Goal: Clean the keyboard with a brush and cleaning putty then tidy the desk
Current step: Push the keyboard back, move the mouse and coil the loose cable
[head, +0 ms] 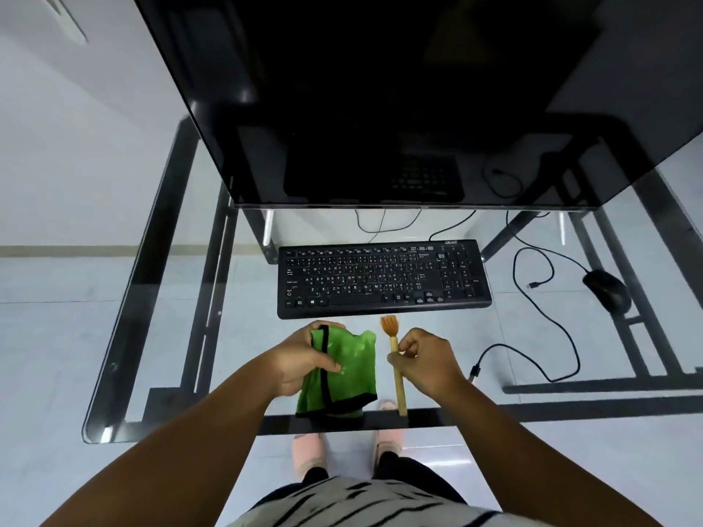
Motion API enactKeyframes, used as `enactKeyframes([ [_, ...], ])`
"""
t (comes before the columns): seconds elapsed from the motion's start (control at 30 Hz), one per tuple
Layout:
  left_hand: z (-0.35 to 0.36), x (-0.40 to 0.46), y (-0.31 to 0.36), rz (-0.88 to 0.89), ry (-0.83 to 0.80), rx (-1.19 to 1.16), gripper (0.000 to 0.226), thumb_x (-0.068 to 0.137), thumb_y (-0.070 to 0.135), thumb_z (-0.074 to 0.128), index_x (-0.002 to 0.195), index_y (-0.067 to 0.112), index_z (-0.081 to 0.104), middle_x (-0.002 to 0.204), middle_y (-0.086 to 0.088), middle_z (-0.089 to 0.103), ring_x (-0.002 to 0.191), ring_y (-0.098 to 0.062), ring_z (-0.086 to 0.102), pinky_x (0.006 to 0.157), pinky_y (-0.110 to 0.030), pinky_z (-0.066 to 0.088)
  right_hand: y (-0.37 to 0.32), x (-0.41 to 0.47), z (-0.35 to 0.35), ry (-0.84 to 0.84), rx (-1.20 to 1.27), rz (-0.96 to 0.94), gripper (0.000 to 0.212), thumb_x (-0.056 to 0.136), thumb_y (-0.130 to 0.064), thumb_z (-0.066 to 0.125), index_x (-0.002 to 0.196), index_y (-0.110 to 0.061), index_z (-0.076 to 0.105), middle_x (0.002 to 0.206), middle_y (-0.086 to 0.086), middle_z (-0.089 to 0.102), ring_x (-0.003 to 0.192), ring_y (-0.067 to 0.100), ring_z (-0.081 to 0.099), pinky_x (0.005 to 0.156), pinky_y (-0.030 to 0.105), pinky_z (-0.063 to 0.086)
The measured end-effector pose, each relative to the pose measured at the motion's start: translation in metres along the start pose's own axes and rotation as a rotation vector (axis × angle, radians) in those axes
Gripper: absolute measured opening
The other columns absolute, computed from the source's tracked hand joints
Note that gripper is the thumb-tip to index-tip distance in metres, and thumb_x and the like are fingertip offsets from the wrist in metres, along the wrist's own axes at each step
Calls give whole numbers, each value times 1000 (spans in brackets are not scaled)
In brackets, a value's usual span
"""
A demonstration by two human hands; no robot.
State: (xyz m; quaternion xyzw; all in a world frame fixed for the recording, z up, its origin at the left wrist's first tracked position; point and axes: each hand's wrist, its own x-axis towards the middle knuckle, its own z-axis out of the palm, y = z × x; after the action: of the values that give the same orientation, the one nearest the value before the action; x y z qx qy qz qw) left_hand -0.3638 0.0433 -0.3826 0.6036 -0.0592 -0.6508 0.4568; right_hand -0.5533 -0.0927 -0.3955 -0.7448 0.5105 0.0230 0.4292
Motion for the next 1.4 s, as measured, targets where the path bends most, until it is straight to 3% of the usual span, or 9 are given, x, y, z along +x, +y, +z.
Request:
enactKeyframes([
  [0.27, -7, 4, -4, 174, 222, 499, 62, 66, -6, 77, 111, 32, 57, 96, -9, 69, 88, -23, 69, 79, -40, 58, -4, -1, 5, 13, -73, -16, 24, 77, -36, 77, 85, -23, 58, 70, -6, 64, 68, 12, 64, 66, 29, 52],
  [0.4, -4, -2, -11, 296, 328, 676, 64, 67, 9, 83, 119, 29, 52, 98, 2, 67, 89, -15, 65, 79, -25, 51, -4, -14, 8, 114, -164, -248, 19, 81, -42, 70, 86, -26, 59, 74, -12, 58, 71, 8, 57, 65, 25, 46],
  [0.5, -9, -7, -20, 414, 449, 796, 70, 66, 16, 85, 126, 24, 51, 109, 4, 60, 96, -14, 59, 85, -25, 46, -3, -23, 19, -3, -210, -488, 21, 79, -42, 71, 89, -24, 65, 78, -12, 60, 69, 5, 51, 66, 24, 43],
  [0.6, -19, -11, -27, 484, 510, 883, 73, 65, 21, 85, 129, 30, 51, 116, 3, 52, 100, -17, 57, 91, -29, 48, -8, -29, 30, -130, -268, -546, 34, 76, -47, 74, 100, -25, 66, 88, -13, 59, 76, 2, 46, 71, 23, 42],
  [0.83, -28, -17, -25, 425, 532, 867, 56, 71, 27, 83, 121, 37, 60, 89, 4, 54, 67, -12, 62, 80, -31, 53, -24, -29, 26, -300, -356, -571, 60, 66, -43, 84, 120, -28, 62, 104, -13, 54, 82, 0, 44, 71, 15, 38],
  [0.97, -30, -15, -25, 386, 575, 884, 51, 71, 32, 81, 116, 32, 58, 78, 5, 59, 72, -13, 61, 74, -32, 52, -24, -25, 27, -305, -350, -573, 37, 76, -34, 77, 112, -26, 69, 92, -13, 51, 75, 4, 51, 74, 22, 45],
  [1.07, -27, -16, -25, 337, 678, 898, 35, 73, 42, 76, 94, 27, 52, 66, 7, 59, 69, -14, 60, 61, -29, 46, -24, -26, 30, -251, -289, -568, 20, 79, -32, 74, 97, -23, 73, 83, -14, 53, 67, -1, 49, 70, 22, 45],
  [1.2, -22, -18, -24, 194, 642, 930, 36, 66, 55, 77, 67, 23, 60, 65, 8, 62, 66, -11, 60, 56, -26, 46, -24, -32, 34, -151, -137, -435, 13, 82, -35, 72, 84, -23, 67, 70, -11, 62, 63, 4, 57, 63, 22, 48],
  [1.4, -20, -16, -16, 28, 563, 1013, 44, 56, 56, 83, 68, 19, 63, 71, 6, 66, 70, -11, 62, 56, -25, 46, -32, -29, 40, -112, -11, -115, 23, 77, -16, 76, 83, -19, 53, 66, -2, 65, 61, 10, 61, 63, 26, 48],
])
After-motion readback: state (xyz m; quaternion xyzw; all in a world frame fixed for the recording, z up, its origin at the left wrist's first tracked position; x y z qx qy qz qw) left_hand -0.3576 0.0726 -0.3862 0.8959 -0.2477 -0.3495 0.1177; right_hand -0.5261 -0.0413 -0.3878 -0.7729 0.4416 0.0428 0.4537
